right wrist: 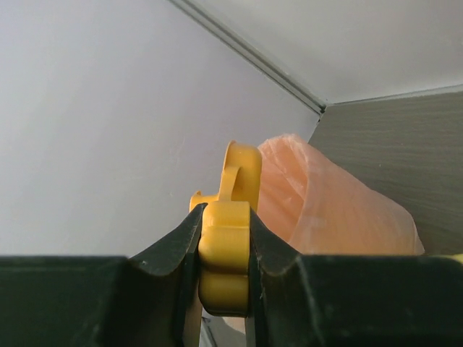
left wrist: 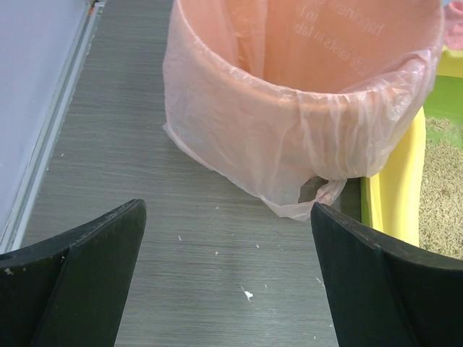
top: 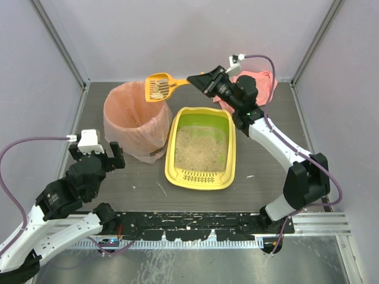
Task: Clean the litter box
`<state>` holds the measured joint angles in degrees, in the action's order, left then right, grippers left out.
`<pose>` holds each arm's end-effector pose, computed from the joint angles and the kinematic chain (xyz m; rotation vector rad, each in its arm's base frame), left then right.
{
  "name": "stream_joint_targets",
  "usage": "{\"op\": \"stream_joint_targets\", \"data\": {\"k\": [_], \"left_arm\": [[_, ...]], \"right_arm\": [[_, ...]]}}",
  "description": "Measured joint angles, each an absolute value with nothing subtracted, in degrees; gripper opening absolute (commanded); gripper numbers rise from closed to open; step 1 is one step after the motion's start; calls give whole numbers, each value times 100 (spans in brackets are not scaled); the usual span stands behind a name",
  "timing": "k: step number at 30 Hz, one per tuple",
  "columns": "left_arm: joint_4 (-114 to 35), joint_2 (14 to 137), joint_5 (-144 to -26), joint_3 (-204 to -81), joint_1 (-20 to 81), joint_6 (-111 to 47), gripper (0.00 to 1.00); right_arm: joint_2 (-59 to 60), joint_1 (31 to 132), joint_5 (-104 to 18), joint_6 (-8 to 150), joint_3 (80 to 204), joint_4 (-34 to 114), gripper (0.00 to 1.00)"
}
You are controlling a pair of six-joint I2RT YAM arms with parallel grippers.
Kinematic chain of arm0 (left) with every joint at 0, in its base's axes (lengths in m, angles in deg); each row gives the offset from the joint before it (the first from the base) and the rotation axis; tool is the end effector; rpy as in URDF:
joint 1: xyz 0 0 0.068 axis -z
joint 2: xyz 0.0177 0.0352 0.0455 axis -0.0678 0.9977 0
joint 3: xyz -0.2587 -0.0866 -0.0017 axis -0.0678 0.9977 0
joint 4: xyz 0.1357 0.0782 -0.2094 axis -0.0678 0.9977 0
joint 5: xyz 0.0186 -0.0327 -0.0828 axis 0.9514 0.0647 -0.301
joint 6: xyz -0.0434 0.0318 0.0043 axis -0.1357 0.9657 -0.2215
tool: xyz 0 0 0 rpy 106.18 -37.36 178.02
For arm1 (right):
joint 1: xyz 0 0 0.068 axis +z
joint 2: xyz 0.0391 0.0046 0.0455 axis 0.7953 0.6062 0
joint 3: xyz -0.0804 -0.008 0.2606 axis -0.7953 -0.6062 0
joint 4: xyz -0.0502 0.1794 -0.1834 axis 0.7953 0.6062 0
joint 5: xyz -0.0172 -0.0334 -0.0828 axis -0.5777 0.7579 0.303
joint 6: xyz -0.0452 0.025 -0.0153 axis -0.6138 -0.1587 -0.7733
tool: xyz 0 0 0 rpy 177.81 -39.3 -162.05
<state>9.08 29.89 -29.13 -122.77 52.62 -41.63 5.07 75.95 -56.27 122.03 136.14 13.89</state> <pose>0.0740 -0.0445 0.3551 -0.0710 1.8451 -0.0243 0.3246 0.1532 0.3846 0.1440 1.5681 1.3959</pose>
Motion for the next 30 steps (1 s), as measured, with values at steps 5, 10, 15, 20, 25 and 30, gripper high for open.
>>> {"op": "stream_joint_targets", "data": {"k": [5, 10, 15, 20, 25, 30], "left_arm": [[1059, 2762, -2764, -12268, 5262, -4263, 98], [1090, 2631, -2719, -12238, 5262, -4318, 98], [1103, 2683, -2721, -12238, 5262, -4347, 98], [1103, 2792, -2725, -12238, 5262, -4344, 98], [1105, 2801, -2729, -12238, 5262, -4342, 98], [1103, 2801, -2747, -12238, 5262, -4338, 98]], "right_arm": [[981, 8021, -5621, 10929, 14425, 1717, 1], [1095, 8358, -5621, 9465, 14906, 2095, 1], [1102, 8601, -5798, 8193, 15161, 2254, 1], [1130, 8926, -5885, 7036, 15511, 2704, 1], [1132, 9289, -5911, 6210, 15679, 2910, 1], [1132, 9440, -5896, 5729, 15773, 3085, 1]]}}
